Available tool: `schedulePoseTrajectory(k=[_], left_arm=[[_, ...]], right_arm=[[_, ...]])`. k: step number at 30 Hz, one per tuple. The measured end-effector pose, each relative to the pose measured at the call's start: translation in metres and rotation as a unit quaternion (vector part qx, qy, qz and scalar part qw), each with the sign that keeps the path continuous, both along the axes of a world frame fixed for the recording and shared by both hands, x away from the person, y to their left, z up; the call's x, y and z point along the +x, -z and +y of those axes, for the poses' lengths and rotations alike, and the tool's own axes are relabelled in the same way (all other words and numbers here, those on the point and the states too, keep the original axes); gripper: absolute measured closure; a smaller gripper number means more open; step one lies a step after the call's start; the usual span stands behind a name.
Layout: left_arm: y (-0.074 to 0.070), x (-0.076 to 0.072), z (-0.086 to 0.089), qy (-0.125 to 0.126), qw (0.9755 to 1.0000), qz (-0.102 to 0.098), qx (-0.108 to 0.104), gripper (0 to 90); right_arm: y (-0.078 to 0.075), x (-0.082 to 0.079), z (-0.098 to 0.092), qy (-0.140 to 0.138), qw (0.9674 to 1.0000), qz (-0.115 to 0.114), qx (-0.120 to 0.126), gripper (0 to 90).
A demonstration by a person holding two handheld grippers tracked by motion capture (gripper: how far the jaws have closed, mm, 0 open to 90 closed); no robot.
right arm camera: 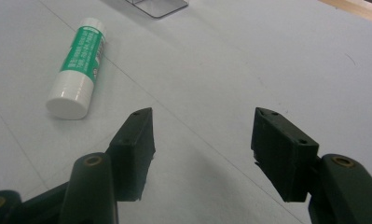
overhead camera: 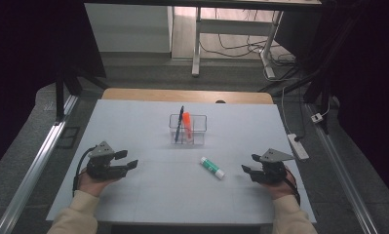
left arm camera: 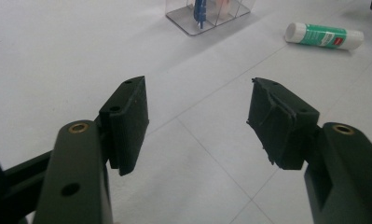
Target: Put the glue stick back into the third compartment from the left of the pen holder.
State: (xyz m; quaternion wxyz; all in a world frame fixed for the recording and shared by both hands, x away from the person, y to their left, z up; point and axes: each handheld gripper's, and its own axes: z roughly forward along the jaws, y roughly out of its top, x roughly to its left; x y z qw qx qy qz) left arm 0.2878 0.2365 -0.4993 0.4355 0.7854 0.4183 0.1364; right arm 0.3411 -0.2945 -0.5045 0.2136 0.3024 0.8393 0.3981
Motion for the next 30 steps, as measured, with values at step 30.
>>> schedulePoseTrajectory(k=[30], left_arm=[[0.003, 0.000, 0.001, 0.006, 1.0000, 0.006, 0.004, 37.2]], right_arm=[[-0.012, -0.003, 0.026, -0.054, 0.9971, 0.049, -0.022, 38.7]])
